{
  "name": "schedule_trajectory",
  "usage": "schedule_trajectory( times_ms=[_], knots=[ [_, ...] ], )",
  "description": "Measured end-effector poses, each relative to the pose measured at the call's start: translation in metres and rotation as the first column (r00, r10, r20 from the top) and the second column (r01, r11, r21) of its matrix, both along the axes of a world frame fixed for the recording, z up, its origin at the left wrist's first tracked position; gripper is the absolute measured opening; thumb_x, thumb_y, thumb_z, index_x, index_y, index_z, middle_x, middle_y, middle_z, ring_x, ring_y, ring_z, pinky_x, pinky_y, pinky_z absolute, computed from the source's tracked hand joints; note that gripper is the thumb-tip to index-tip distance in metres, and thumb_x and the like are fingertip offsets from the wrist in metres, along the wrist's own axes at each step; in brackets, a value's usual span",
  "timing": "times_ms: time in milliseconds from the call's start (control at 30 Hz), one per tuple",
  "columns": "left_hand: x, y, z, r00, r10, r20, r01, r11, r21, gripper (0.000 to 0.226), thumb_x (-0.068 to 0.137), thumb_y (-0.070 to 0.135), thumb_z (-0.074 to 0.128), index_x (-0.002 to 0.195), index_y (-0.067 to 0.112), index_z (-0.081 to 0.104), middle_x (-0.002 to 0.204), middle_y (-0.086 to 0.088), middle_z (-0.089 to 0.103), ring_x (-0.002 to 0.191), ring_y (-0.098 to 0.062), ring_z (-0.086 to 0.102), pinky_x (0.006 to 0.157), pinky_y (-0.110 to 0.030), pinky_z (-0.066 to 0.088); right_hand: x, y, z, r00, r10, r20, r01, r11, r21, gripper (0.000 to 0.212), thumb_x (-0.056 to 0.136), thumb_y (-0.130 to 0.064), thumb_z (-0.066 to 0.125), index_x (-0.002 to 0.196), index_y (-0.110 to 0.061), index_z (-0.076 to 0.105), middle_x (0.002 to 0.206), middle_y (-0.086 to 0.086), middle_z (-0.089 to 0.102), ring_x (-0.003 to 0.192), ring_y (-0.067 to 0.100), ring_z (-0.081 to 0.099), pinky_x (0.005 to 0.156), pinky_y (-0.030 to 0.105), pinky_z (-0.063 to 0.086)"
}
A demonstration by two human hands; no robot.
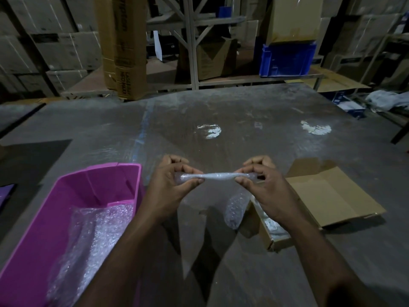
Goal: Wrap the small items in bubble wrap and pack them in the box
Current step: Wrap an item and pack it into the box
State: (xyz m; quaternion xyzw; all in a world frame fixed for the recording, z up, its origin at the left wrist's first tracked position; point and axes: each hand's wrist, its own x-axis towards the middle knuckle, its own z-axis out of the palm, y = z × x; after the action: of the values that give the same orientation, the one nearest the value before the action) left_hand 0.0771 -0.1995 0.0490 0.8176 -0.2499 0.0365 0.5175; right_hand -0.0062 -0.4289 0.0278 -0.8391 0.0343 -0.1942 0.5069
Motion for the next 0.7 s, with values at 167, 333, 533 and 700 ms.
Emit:
schedule_trajectory(
  times_ms=[167,333,533,700],
  knots=[
    [0.000,0.003,0.004,0.992,-0.090,-0.092,0.086,0.995,-0.043,0.006,0.090,0.019,0.074,0.091,0.014,0.072,0.090,0.010,0.073,0.082,-0.005,0.068,0.070,-0.022,0.053,-0.003,0.004,0.004,0.999,0.032,0.030,-0.037,0.988,0.153,0.019,0.099,-0.021,0.061,0.115,-0.026,0.070,0.097,-0.016,0.067,0.075,-0.010,0.062,0.060,0.007,0.045],
    [-0.007,0.004,0.003,0.990,-0.082,-0.113,0.075,0.995,-0.067,0.020,0.098,0.019,0.063,0.115,0.023,0.052,0.096,0.021,0.068,0.078,-0.007,0.069,0.068,-0.022,0.056,-0.001,0.009,0.001,0.999,0.033,0.035,-0.039,0.977,0.208,0.024,0.103,-0.019,0.054,0.115,-0.030,0.072,0.118,-0.019,0.070,0.104,-0.009,0.063,0.079,0.005,0.046],
    [-0.006,0.001,0.002,0.977,-0.152,-0.150,0.134,0.983,-0.125,0.022,0.103,0.008,0.053,0.107,0.016,0.073,0.102,0.002,0.073,0.077,-0.005,0.061,0.068,-0.020,0.051,-0.005,0.007,0.009,0.985,0.157,-0.074,-0.114,0.908,0.403,0.028,0.089,-0.029,0.068,0.116,-0.021,0.072,0.106,-0.005,0.076,0.095,0.009,0.073,0.074,0.023,0.059],
    [-0.009,0.001,0.007,0.958,-0.199,-0.206,0.173,0.976,-0.135,0.024,0.084,0.013,0.078,0.107,0.017,0.075,0.103,0.002,0.077,0.085,-0.007,0.071,0.071,-0.020,0.056,-0.005,0.001,0.009,0.981,0.157,-0.111,-0.124,0.958,0.259,0.022,0.089,-0.015,0.074,0.109,-0.023,0.073,0.104,-0.004,0.073,0.092,0.005,0.071,0.072,0.019,0.056]
  ],
)
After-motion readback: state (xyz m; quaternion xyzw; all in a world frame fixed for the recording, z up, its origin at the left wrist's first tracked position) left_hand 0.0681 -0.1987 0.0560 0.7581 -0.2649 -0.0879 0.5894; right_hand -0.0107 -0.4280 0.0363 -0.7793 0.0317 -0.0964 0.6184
